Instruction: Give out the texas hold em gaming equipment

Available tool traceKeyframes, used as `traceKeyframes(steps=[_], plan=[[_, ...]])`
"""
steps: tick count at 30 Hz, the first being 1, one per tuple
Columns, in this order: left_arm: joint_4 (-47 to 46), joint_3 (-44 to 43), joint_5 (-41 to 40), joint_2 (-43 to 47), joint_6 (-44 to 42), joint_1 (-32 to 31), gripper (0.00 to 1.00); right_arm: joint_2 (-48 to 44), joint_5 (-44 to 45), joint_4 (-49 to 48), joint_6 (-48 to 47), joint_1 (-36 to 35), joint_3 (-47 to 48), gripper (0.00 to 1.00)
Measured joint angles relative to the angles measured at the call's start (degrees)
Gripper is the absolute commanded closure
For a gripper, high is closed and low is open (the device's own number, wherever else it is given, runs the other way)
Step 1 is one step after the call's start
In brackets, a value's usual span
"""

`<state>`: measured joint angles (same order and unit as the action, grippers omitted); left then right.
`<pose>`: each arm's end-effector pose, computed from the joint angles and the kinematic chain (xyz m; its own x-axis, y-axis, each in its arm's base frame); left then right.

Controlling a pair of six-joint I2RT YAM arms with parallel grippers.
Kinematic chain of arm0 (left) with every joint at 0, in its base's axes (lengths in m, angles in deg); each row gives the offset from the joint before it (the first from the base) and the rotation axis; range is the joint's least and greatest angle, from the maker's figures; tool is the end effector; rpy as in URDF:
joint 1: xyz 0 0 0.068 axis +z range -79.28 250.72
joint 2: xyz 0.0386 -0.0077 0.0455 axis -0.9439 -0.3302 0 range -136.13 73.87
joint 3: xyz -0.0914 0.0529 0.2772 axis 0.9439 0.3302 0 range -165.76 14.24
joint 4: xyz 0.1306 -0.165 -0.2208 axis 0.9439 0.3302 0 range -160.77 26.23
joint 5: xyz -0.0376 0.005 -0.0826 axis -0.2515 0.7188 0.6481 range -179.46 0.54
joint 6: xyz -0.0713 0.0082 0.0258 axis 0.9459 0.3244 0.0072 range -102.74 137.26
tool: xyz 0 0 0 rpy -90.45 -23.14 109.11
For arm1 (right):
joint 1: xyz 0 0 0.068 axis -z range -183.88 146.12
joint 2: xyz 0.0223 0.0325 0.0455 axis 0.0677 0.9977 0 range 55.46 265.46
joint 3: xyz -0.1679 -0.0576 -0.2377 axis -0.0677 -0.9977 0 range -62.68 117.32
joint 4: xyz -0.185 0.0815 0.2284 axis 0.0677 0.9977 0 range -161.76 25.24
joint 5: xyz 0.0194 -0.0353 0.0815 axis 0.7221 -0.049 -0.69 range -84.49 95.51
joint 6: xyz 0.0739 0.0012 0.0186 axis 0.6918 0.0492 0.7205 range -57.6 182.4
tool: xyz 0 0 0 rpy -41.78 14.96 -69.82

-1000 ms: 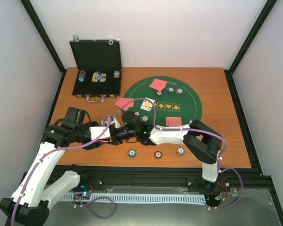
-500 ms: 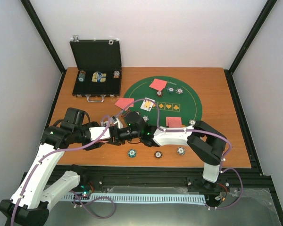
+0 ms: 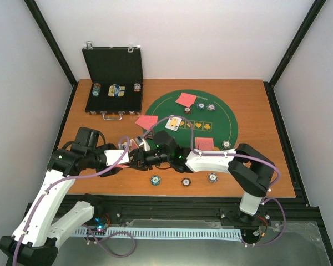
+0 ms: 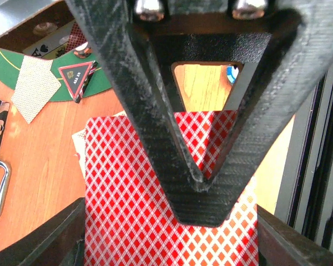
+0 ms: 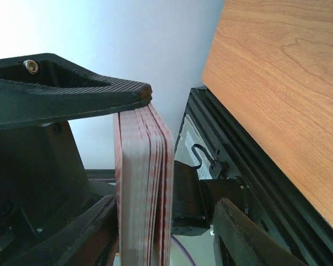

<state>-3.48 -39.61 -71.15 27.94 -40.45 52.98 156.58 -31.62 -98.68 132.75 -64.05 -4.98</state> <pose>0.1541 -0.0705 0.3038 -0.0644 0.8632 -0.5007 0.9288 0.2354 0.2863 0.1894 0.4085 0.2045 -0.9700 -0.1822 -0.1609 -0.1963 0.1967 0.9606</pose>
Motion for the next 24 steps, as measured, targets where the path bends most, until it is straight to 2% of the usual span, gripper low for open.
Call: traceKeyframes(steps=[18, 24], plan=[[0.1, 0.0, -1.4, 0.3, 0.0, 0.0, 0.63, -4.7, 0.2, 4.7, -2.9, 3.0, -3.8, 0.54], [0.0, 0.3, -1.3, 0.3, 0.0, 0.0, 0.63, -6.3, 0.4, 6.2, -3.2, 2.9, -3.8, 0.70]])
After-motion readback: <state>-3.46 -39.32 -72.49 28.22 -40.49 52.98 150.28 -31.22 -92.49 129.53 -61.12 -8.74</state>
